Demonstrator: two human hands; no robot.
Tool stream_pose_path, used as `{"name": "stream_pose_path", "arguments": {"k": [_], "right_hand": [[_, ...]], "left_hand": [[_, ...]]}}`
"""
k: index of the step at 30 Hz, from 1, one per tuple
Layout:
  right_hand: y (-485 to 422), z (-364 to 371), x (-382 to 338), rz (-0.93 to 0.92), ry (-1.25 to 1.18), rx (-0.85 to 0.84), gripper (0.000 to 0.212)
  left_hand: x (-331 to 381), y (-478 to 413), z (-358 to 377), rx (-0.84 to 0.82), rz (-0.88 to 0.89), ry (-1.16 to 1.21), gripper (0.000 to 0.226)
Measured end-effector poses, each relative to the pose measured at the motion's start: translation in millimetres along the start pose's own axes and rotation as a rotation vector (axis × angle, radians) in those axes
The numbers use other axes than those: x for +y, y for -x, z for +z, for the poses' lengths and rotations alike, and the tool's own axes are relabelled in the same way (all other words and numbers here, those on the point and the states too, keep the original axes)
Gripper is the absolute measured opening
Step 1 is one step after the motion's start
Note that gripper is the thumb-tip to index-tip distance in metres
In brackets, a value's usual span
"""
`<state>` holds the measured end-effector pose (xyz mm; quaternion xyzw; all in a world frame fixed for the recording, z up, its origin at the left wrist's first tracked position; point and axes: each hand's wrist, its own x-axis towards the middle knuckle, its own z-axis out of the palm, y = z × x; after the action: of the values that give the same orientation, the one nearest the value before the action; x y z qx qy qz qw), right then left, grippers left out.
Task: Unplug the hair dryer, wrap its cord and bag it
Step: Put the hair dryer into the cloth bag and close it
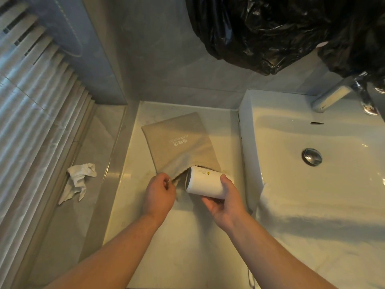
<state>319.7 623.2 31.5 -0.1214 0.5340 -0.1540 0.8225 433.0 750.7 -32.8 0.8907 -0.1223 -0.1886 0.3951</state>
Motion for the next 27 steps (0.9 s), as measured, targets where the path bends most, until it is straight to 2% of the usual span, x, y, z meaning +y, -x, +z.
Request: {"name": "stream_pose_path", "arguments": {"k": [4, 7, 11, 14, 16, 20, 24, 27], "right_hand": [[-5, 3, 3, -0.010, -0.022, -0.005, 0.023], [-11, 7, 8, -0.031, -0.062, -0.014, 0.020], [-17, 10, 18, -0.026, -0.028, -0.020, 0.017], [-24, 7, 25, 0.007, 0.037, -0.003, 0.023], [-28, 6, 29, 0.023, 0.107, 0.010, 0.026], [-32, 4, 28, 0.062, 0.274, 0.037, 0.017], [-36, -4, 20, 0.113, 0.426, 0.046, 0.029], [-35, -13, 5, 0.045, 0.840, 0.076, 0.046]], "left_hand": [[5, 10, -3, -0.156, 0.079, -0.031, 0.036], [5, 18, -4, -0.238, 0.043, 0.011, 0.024], [15, 21, -8, -0.103, -0.016, 0.195, 0.023], [21, 21, -8, -0.057, 0.044, 0.221, 0.031], [17, 21, -6, -0.086, 0.098, 0.151, 0.037], [6, 22, -7, -0.096, 0.118, 0.080, 0.046], [-2, 21, -9, -0.106, 0.145, 0.042, 0.045], [-5, 20, -8, -0.115, 0.151, 0.025, 0.046]]}}
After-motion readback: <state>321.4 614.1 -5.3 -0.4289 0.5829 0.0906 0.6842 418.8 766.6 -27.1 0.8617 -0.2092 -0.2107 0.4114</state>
